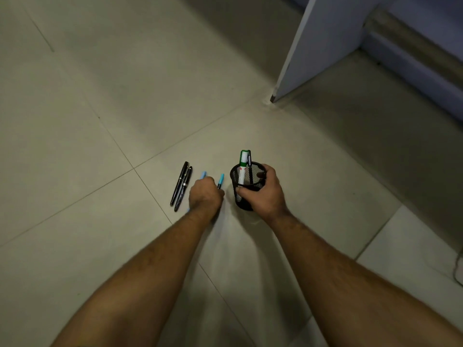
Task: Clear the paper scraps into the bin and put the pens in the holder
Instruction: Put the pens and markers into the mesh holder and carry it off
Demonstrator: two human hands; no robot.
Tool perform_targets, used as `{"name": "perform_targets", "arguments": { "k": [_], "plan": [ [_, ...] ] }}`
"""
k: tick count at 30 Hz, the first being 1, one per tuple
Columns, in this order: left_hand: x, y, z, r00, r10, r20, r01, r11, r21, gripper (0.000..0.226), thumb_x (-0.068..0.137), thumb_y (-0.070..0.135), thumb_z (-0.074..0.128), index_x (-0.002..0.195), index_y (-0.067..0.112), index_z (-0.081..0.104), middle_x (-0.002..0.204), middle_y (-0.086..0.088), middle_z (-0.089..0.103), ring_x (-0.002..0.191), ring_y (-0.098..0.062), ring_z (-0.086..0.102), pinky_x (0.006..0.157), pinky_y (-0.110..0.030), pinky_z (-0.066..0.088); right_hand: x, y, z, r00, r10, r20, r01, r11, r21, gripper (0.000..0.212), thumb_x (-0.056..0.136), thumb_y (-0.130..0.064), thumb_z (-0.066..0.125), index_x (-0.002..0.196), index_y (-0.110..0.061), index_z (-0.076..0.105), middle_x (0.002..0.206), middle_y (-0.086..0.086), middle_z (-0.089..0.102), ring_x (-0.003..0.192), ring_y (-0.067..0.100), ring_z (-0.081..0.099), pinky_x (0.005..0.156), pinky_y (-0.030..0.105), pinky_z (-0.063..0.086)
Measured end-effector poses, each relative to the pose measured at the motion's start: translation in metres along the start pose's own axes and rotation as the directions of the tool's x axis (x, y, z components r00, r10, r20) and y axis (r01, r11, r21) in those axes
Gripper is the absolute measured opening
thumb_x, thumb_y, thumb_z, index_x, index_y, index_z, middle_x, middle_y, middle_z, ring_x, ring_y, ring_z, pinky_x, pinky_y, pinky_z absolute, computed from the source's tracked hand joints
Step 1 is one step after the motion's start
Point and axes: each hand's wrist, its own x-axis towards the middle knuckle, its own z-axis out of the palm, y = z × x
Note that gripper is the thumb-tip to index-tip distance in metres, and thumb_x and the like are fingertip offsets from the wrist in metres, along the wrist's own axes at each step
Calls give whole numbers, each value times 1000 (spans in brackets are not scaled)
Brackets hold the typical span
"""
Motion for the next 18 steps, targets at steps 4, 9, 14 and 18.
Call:
{"name": "perform_targets", "arguments": {
  "k": [4, 9, 14, 18],
  "plan": [
    [10, 18, -37, 989, -118, -87, 63, 879, -473, 19, 72, 30, 72, 77, 12, 72, 69, 0, 68, 70, -23, 68, 62, -25, 49, 0, -1, 0, 999, 5, -39, -5, 1000, -10, 72, 63, -28, 85, 126, -34, 49, 123, -6, 60, 103, 9, 61, 91, 23, 48],
    [16, 35, -83, 977, -92, -194, -83, 672, -736, 13, 65, 27, 68, 65, 15, 67, 62, 1, 68, 64, -21, 71, 66, -39, 62, 5, -9, 7, 996, -32, -79, 24, 995, -92, 81, 59, -33, 84, 131, -27, 48, 124, -3, 57, 109, 17, 60, 95, 33, 52],
    [9, 41, -79, 997, 42, -62, -75, 586, -807, 8, 76, 18, 73, 70, 14, 72, 62, 2, 65, 58, -12, 59, 64, -29, 54, 4, -17, 17, 996, -56, -75, 49, 995, -89, 79, 56, -34, 83, 127, -30, 48, 121, -4, 58, 107, 17, 61, 94, 37, 54],
    [5, 30, -70, 984, 163, -70, -171, 763, -623, 15, 72, 29, 80, 84, 21, 76, 68, 7, 67, 61, -8, 60, 66, -26, 51, 5, -20, 16, 997, -43, -66, 42, 999, -13, 77, 58, -33, 84, 127, -32, 48, 120, -6, 61, 105, 13, 63, 92, 31, 54]
  ]
}}
